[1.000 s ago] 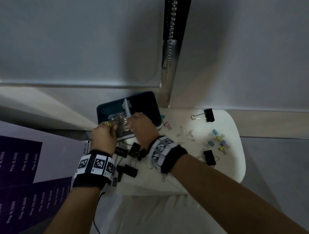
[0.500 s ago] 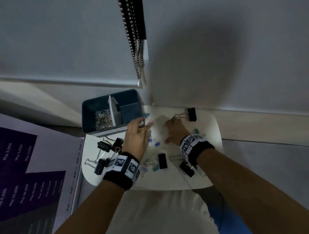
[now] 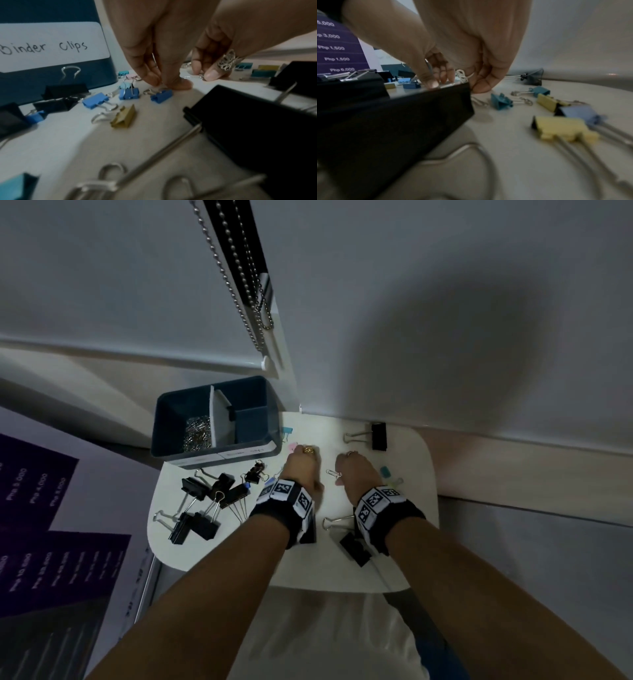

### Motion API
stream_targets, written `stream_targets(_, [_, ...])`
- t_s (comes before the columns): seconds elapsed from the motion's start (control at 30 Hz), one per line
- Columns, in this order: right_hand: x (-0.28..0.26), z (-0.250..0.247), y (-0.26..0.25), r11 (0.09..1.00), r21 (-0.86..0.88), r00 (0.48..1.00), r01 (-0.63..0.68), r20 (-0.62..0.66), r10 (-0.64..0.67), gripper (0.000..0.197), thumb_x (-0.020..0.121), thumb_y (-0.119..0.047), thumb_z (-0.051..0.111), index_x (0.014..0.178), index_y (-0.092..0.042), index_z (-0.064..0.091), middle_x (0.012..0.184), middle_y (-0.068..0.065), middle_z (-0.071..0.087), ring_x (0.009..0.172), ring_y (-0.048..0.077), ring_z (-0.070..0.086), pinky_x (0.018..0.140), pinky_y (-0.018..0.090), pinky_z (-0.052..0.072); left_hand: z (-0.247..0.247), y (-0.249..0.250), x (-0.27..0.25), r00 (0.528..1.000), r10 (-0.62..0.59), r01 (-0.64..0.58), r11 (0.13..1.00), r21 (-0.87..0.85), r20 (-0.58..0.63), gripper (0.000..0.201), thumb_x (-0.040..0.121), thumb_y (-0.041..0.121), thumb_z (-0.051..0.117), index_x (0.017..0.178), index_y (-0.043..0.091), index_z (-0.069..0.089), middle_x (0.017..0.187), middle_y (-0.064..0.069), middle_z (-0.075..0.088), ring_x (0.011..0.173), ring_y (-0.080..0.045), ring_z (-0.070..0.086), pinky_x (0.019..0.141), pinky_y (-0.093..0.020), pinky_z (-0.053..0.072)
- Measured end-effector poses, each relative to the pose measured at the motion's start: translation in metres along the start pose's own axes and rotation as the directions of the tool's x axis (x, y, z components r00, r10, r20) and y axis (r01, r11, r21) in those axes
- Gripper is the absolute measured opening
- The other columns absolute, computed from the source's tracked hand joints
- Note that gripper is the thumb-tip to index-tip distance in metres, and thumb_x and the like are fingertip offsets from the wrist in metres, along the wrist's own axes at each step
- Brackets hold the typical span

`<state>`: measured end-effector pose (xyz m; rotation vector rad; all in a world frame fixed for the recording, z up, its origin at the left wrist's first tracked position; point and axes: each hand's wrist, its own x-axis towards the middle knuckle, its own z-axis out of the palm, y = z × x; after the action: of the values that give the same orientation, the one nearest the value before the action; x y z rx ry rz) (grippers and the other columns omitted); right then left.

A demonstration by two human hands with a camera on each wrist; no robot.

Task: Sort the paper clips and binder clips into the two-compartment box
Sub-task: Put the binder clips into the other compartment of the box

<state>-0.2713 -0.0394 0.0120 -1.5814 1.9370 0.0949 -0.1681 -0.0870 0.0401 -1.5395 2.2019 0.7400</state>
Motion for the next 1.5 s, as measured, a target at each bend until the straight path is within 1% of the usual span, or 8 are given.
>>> stream_targets(0.13, [-0.003, 0.002, -0.002, 0.998, 0.037, 0.995, -0.05, -0.086, 0.053, 0.039, 0.088, 0.003, 0.055, 0.125, 0.003, 0.044, 0.123, 0.024, 0.053, 0.114, 0.032, 0.054, 0.093, 0.037, 0.045, 0.002, 0.0, -0.008, 0.999, 0.046, -0.046, 0.999, 0.016, -0.019, 0.02, 0.082, 0.006, 0.061, 0.101, 0.006, 0.056, 0.11, -0.013, 0.064, 0.102, -0.027, 0.061, 0.087, -0.033, 0.049])
stream_targets(0.23, [-0.001, 0.001, -0.001, 0.996, 0.073, 0.992, -0.048, -0.11, 0.055, 0.04, 0.087, 0.001, 0.058, 0.124, 0.002, 0.044, 0.124, 0.023, 0.051, 0.114, 0.033, 0.054, 0.093, 0.036, 0.045, 0.011, -0.004, -0.011, 0.995, 0.041, -0.04, 0.999, 0.012, -0.088, 0.018, 0.077, 0.0, 0.053, 0.087, 0.014, 0.055, 0.093, -0.002, 0.072, 0.091, -0.022, 0.064, 0.08, -0.028, 0.049])
stream_targets(0.8, [0.003, -0.006, -0.006, 0.981, -0.173, 0.973, 0.091, -0.192, -0.125, 0.013, 0.082, -0.006, 0.062, 0.091, -0.013, 0.068, 0.114, 0.008, 0.067, 0.112, 0.021, 0.058, 0.091, 0.024, 0.044, 0.029, -0.017, 0.0, 0.934, 0.313, -0.254, 0.921, 0.296, -0.174, 0.022, 0.085, 0.011, 0.058, 0.105, 0.004, 0.061, 0.11, -0.016, 0.063, 0.105, -0.029, 0.06, 0.088, -0.031, 0.049])
stream_targets(1.03, [-0.012, 0.012, -0.012, 0.966, -0.259, 0.957, 0.005, -0.279, -0.08, 0.033, 0.088, -0.007, 0.052, 0.059, -0.02, 0.042, 0.099, 0.012, 0.065, 0.102, 0.022, 0.06, 0.079, 0.026, 0.046, 0.033, -0.015, 0.0, 0.89, 0.387, -0.284, 0.883, 0.373, -0.239, 0.017, 0.09, 0.01, 0.053, 0.101, 0.001, 0.062, 0.113, -0.014, 0.065, 0.111, -0.026, 0.059, 0.082, -0.026, 0.045])
stream_targets(1.17, [-0.024, 0.017, -0.021, 0.959, -0.28, 0.962, -0.049, -0.271, -0.029, 0.034, 0.082, -0.002, 0.052, 0.054, -0.019, 0.042, 0.088, 0.006, 0.057, 0.081, 0.016, 0.05, 0.056, 0.021, 0.038, 0.031, -0.017, -0.003, 0.883, 0.401, -0.298, 0.881, 0.368, -0.245, 0.038, 0.09, 0.013, 0.054, 0.057, 0.013, 0.036, 0.063, 0.0, 0.043, 0.087, -0.016, 0.049, 0.057, -0.019, 0.035])
stream_targets(1.23, [-0.029, 0.019, -0.017, 0.961, -0.272, 0.97, -0.049, -0.241, -0.019, 0.032, 0.081, -0.002, 0.056, 0.056, -0.02, 0.046, 0.084, 0.001, 0.057, 0.079, 0.015, 0.053, 0.06, 0.018, 0.041, 0.029, -0.023, -0.004, 0.884, 0.408, -0.317, 0.882, 0.349, -0.227, 0.034, 0.089, 0.015, 0.057, 0.058, 0.014, 0.042, 0.063, 0.001, 0.045, 0.086, -0.015, 0.051, 0.07, -0.02, 0.04])
stream_targets(1.37, [-0.053, 0.013, -0.019, 0.962, -0.237, 0.95, -0.134, -0.306, 0.057, 0.011, 0.085, -0.007, 0.053, 0.082, -0.015, 0.061, 0.09, 0.013, 0.066, 0.08, 0.014, 0.051, 0.071, 0.019, 0.039, 0.01, -0.045, -0.024, 0.855, 0.448, -0.38, 0.884, 0.273, -0.262, 0.012, 0.085, 0.015, 0.063, 0.089, 0.005, 0.069, 0.107, -0.009, 0.069, 0.105, -0.021, 0.063, 0.09, -0.027, 0.049])
stream_targets(1.5, [-0.067, -0.006, -0.033, 0.972, -0.163, 0.917, -0.167, -0.388, 0.092, 0.011, 0.089, -0.01, 0.049, 0.085, -0.011, 0.058, 0.093, 0.014, 0.063, 0.08, 0.017, 0.049, 0.072, 0.022, 0.038, -0.024, -0.085, -0.052, 0.768, 0.442, -0.454, 0.886, 0.092, -0.463, 0.012, 0.088, 0.009, 0.059, 0.093, 0.005, 0.069, 0.092, -0.005, 0.066, 0.097, -0.019, 0.064, 0.088, -0.028, 0.049])
